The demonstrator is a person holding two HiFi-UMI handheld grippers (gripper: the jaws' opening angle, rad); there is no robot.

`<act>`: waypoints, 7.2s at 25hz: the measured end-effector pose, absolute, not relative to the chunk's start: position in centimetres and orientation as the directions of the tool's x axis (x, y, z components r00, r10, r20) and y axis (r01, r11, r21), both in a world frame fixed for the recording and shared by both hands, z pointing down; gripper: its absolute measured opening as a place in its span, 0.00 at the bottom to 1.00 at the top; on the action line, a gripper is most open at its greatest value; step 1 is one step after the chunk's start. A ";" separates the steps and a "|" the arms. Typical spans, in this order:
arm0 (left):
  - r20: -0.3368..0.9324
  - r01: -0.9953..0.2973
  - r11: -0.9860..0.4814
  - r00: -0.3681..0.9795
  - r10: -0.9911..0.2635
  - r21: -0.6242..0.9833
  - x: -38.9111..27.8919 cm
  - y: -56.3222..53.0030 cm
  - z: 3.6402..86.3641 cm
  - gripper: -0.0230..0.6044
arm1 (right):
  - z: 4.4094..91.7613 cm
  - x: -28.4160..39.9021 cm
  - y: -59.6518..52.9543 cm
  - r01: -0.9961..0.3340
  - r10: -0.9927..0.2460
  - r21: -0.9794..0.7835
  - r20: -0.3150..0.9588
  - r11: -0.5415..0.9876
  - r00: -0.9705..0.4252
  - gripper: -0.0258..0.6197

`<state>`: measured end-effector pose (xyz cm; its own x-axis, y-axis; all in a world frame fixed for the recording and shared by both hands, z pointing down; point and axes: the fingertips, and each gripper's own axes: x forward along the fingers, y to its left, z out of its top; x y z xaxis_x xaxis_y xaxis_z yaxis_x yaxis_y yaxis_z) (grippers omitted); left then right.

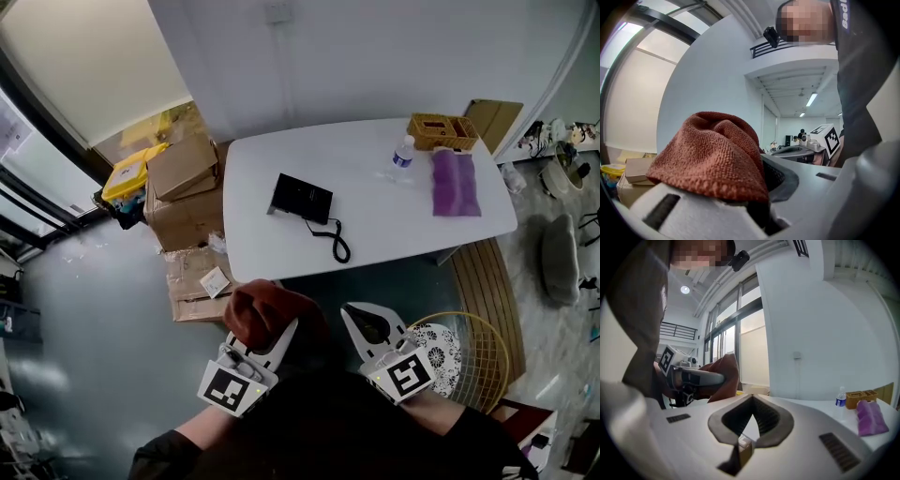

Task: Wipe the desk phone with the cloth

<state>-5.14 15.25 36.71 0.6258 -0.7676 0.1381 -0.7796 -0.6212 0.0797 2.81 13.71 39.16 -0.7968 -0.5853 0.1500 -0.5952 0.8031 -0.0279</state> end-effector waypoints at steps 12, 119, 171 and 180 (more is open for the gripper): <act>0.128 -0.803 -0.594 0.594 -0.794 0.041 -10.0 10.6 37.1 0.13 | 40.0 0.0 9.8 -0.602 -0.591 -0.020 0.170 0.798 -0.789 0.08; 0.966 -0.516 -0.845 0.120 -0.228 -0.136 -1.9 -22.2 71.6 0.13 | 52.0 13.5 -12.5 -0.698 -0.578 -0.219 0.424 0.682 -0.698 0.08; 0.305 -0.647 -0.745 0.750 -0.586 0.161 -13.2 4.4 43.3 0.13 | 42.9 -6.3 5.3 -0.676 -0.627 -0.046 0.332 0.736 -0.705 0.08; 0.295 -0.643 -0.749 0.755 -0.585 0.161 -11.5 4.9 43.7 0.13 | 43.0 -5.4 5.4 -0.662 -0.613 -0.058 0.324 0.747 -0.720 0.08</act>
<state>-11.47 4.89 43.66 0.7551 -0.5854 0.2951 -0.6432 -0.7487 0.1607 -5.41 5.39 42.99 -0.7201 -0.6133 0.3244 -0.6623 0.7470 -0.0579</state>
